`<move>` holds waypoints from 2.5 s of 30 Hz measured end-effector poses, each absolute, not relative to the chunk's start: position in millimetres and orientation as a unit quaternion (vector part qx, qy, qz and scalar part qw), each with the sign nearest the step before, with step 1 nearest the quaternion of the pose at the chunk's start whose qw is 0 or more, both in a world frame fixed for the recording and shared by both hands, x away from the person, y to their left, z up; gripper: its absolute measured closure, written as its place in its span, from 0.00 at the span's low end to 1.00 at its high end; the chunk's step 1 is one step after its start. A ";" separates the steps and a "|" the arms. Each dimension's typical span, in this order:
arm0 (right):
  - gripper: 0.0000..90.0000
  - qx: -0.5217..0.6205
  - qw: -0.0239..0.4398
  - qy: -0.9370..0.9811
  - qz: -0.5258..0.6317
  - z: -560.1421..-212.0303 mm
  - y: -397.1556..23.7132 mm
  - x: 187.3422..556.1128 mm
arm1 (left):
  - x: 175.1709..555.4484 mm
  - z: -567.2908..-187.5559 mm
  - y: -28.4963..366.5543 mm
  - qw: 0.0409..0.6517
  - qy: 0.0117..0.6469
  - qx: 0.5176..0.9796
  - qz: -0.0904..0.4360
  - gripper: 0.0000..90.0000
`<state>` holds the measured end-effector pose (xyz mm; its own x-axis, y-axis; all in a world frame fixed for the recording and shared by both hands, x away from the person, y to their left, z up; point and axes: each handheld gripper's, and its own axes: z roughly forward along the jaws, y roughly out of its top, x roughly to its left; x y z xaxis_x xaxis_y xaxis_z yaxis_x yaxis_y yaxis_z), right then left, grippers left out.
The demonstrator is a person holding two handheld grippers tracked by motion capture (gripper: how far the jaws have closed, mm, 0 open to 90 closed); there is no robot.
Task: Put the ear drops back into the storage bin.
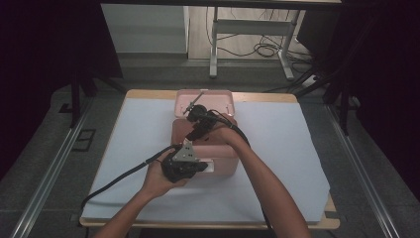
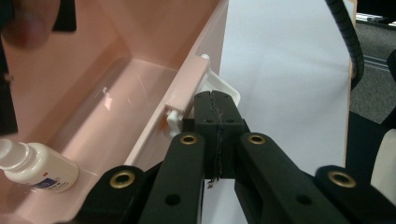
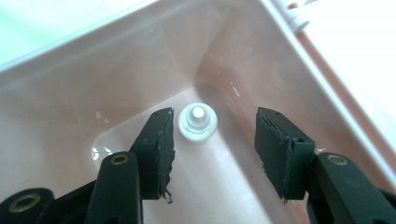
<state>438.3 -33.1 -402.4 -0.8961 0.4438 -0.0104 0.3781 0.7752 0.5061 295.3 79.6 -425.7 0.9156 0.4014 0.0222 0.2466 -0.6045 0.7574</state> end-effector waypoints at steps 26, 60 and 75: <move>0.54 0.257 0.096 0.913 0.304 -362.6 -103.6 425.6 | 294.7 -426.0 79.4 0.406 0.183 0.890 0.097 1.00; 0.60 0.303 0.124 0.875 0.356 -359.6 -185.7 409.8 | 295.1 -425.7 79.8 0.403 0.180 0.892 0.099 1.00; 0.67 0.323 0.143 0.854 0.382 -365.3 -217.0 402.7 | 294.9 -425.7 79.7 0.403 0.180 0.892 0.099 1.00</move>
<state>402.7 -217.0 -365.3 -0.7504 0.6609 0.0032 0.4432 0.4997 0.7442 294.9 79.7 -425.7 0.9158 0.4003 0.0319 0.2403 -0.6100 0.7551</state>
